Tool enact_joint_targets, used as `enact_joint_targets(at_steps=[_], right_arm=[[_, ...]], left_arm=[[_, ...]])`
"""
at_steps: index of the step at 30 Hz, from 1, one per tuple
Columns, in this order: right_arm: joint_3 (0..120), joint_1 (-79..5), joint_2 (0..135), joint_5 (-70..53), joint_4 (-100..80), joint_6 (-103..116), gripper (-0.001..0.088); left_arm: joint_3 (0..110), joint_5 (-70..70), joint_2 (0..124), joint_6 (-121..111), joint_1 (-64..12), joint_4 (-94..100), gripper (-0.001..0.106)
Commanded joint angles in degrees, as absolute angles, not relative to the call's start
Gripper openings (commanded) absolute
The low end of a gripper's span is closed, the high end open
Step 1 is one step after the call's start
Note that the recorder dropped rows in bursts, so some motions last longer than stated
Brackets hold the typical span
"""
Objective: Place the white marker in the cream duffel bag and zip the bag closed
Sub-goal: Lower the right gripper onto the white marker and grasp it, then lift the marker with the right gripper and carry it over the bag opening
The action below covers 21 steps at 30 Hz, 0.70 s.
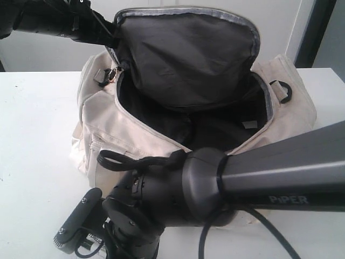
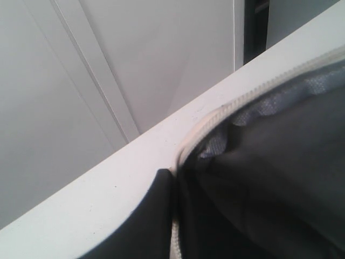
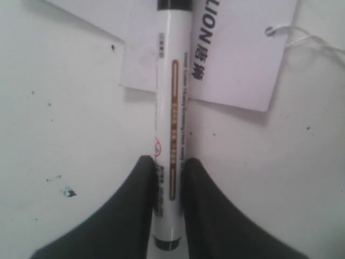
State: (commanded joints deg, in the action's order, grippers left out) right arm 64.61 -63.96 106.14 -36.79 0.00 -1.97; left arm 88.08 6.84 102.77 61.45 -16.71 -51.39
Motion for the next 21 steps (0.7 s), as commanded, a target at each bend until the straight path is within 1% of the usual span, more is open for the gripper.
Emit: enact_joint_targets(at_steps=[10,15,21], right_arm=[[64.61,-63.96,98.72,-36.55,0.00,-9.89,0.0000],[64.61,-63.93,95.69,-36.55,-2.02,-10.33,0.0000],[64.61,-61.08,91.31,-36.55,-2.61,-10.06,0.0000]], left_arm=[[88.08,6.84,102.77,61.45,-16.71,-51.39,0.000],[88.08,6.84,102.77,61.45,-16.71,-51.39,0.000],[88.08,6.84,102.77,61.45,-16.71,-51.39,0.000]])
